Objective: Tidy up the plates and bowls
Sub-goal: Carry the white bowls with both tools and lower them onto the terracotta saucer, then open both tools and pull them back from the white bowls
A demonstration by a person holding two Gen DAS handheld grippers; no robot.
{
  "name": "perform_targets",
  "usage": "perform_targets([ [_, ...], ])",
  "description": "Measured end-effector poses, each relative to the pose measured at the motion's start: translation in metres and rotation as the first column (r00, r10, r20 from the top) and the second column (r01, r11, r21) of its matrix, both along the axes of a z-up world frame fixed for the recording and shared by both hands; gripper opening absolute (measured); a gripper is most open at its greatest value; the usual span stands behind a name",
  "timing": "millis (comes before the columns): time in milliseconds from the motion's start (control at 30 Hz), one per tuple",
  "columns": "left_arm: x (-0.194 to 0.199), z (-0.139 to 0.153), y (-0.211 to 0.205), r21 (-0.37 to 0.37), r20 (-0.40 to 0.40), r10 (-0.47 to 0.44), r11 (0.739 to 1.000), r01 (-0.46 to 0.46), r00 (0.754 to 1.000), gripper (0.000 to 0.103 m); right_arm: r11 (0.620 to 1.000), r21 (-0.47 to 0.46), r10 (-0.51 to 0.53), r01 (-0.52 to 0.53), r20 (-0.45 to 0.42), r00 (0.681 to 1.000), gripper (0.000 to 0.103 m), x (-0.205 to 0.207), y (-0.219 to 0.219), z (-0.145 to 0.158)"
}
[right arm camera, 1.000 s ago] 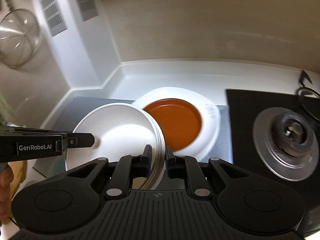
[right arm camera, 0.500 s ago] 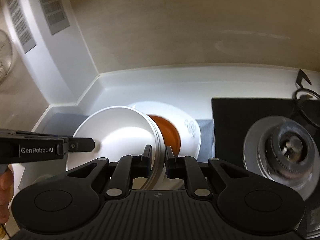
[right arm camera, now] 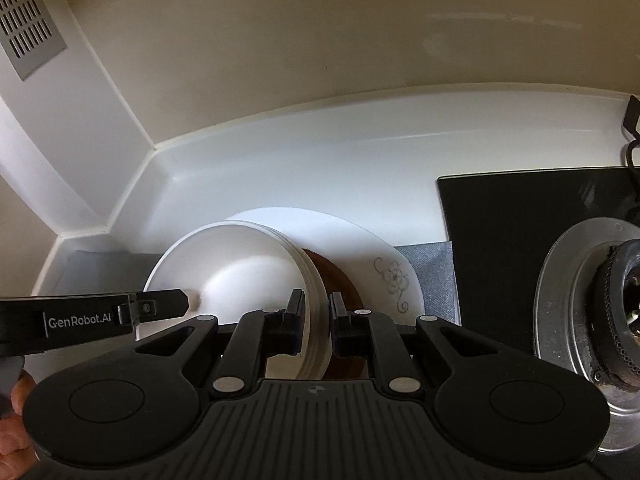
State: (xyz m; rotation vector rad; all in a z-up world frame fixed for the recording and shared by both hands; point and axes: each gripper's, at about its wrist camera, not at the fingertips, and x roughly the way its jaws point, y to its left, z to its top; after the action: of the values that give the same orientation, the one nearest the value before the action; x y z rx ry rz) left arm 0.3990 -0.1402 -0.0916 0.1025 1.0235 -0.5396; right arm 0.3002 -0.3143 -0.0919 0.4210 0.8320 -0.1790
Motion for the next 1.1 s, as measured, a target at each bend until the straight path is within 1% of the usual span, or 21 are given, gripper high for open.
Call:
perform_targets([
  [267,0.005,-0.011,0.0,0.007,-0.026,-0.009,1.0,0.009,1.0,0.011,1.0,-0.017,0.001,-0.001,-0.011,1.0,0.014,0.004,0.001,-0.005],
  [600,0.001,-0.012,-0.002,-0.008,-0.007,-0.018,1.0,0.018,1.0,0.011,1.0,-0.012,-0.006,0.006,-0.014,1.0,0.014,0.009,-0.001,-0.014],
  [667,-0.001,-0.009,-0.001,-0.012,0.005,-0.018,1.0,0.018,1.0,0.018,1.0,-0.011,-0.005,0.004,-0.011,1.0,0.015,0.008,-0.001,-0.014],
  [700,-0.002,-0.008,0.0,-0.018,0.006,-0.013,1.0,0.013,1.0,0.036,1.0,-0.011,-0.004,0.004,-0.01,1.0,0.015,0.007,-0.001,-0.015],
  [733,-0.003,-0.007,0.002,-0.026,0.004,-0.004,1.0,0.004,1.0,0.06,1.0,-0.016,-0.006,0.006,-0.008,1.0,0.015,0.006,-0.001,-0.014],
  [767,-0.004,-0.004,0.004,-0.039,0.005,0.009,0.999,-0.009,1.0,0.07,1.0,-0.026,-0.008,0.008,-0.004,1.0,0.017,0.005,0.0,-0.013],
  [800,-0.005,-0.001,0.006,-0.053,0.009,0.022,0.998,-0.022,1.0,0.085,0.999,-0.037,-0.006,0.006,0.0,1.0,0.025,0.004,0.001,-0.012],
  [833,-0.007,0.002,0.008,-0.063,0.015,0.034,0.997,-0.033,0.999,0.091,0.999,-0.048,-0.005,0.006,0.005,1.0,0.031,0.002,0.002,-0.011],
  [867,-0.009,0.006,0.009,-0.07,0.023,0.038,0.997,-0.036,0.999,0.091,0.998,-0.062,-0.01,0.011,0.014,1.0,0.044,0.0,0.002,-0.009],
  [900,-0.01,0.01,0.01,-0.074,0.028,0.035,0.997,-0.033,0.999,0.091,0.997,-0.076,-0.016,0.018,0.025,1.0,0.054,-0.004,0.004,-0.006],
  [933,-0.012,0.013,0.011,-0.072,0.029,0.033,0.997,-0.03,0.999,0.092,0.995,-0.093,-0.019,0.023,0.038,0.999,0.057,-0.007,0.004,-0.002],
  [967,-0.013,0.016,0.012,-0.069,0.027,0.035,0.997,-0.033,0.999,0.094,0.994,-0.11,-0.022,0.027,0.048,0.999,0.063,-0.012,0.005,0.001],
  [1000,-0.015,0.019,0.014,-0.065,0.025,0.039,0.997,-0.037,0.999,0.1,0.991,-0.126,-0.025,0.032,0.055,0.998,0.068,-0.016,0.005,0.004],
  [1033,-0.017,0.023,0.016,-0.062,0.028,0.047,0.997,-0.045,0.999,0.103,0.989,-0.145,-0.031,0.04,0.063,0.998,0.07,-0.022,0.006,0.008],
  [1100,-0.025,0.033,0.021,-0.056,0.047,0.054,0.997,-0.052,0.997,0.103,0.983,-0.175,-0.039,0.051,0.068,0.997,0.075,-0.034,0.006,0.015],
])
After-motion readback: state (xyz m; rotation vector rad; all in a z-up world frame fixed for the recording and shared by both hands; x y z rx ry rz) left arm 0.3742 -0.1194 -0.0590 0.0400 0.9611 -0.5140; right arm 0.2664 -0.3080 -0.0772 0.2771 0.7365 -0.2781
